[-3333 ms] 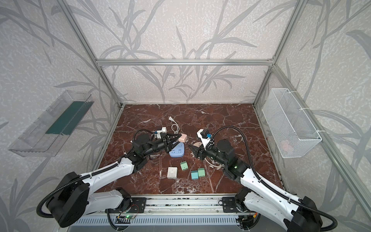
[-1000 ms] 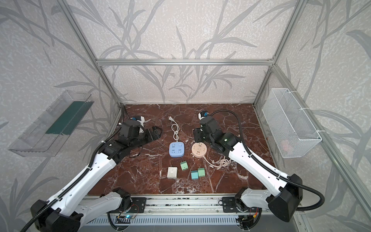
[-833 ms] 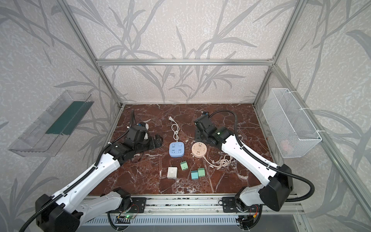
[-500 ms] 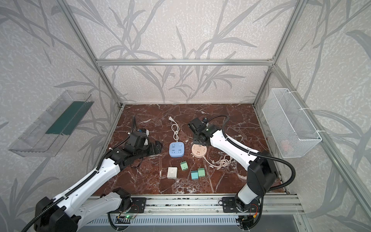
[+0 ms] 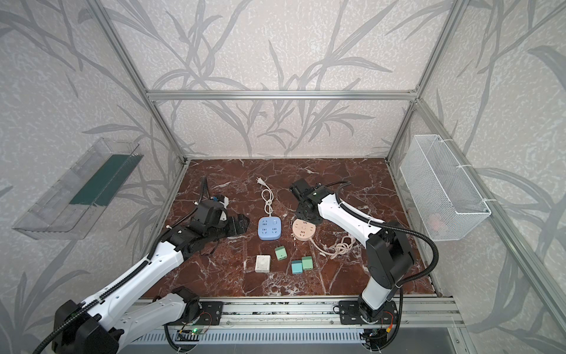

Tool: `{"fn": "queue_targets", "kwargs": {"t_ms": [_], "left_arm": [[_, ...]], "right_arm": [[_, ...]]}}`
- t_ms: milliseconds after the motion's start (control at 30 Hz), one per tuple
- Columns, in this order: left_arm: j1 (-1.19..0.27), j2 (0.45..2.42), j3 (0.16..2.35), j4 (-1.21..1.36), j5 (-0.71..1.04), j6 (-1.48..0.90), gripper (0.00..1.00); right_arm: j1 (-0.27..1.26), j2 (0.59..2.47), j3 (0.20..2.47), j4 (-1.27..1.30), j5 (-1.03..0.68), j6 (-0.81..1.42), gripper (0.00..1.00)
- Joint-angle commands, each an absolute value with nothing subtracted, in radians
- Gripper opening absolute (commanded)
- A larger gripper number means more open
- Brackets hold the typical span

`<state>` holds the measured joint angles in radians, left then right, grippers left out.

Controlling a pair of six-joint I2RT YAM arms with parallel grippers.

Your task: Insert the plug

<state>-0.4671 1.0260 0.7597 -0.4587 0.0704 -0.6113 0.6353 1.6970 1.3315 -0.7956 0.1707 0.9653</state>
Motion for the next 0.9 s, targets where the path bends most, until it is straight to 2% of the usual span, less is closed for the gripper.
{"fn": "queue_targets", "kwargs": {"t_ms": [0, 867], "left_arm": [[-0.47, 1.028, 0.74, -0.439, 0.089, -0.612, 0.98], [-0.472, 1.009, 0.728, -0.435, 0.09, -0.615, 0.98]], "right_arm": [[0.628, 1.735, 1.363, -0.812, 0.131, 0.983, 0.0], [0.598, 1.845, 1.405, -0.806, 0.112, 0.926, 0.0]]}}
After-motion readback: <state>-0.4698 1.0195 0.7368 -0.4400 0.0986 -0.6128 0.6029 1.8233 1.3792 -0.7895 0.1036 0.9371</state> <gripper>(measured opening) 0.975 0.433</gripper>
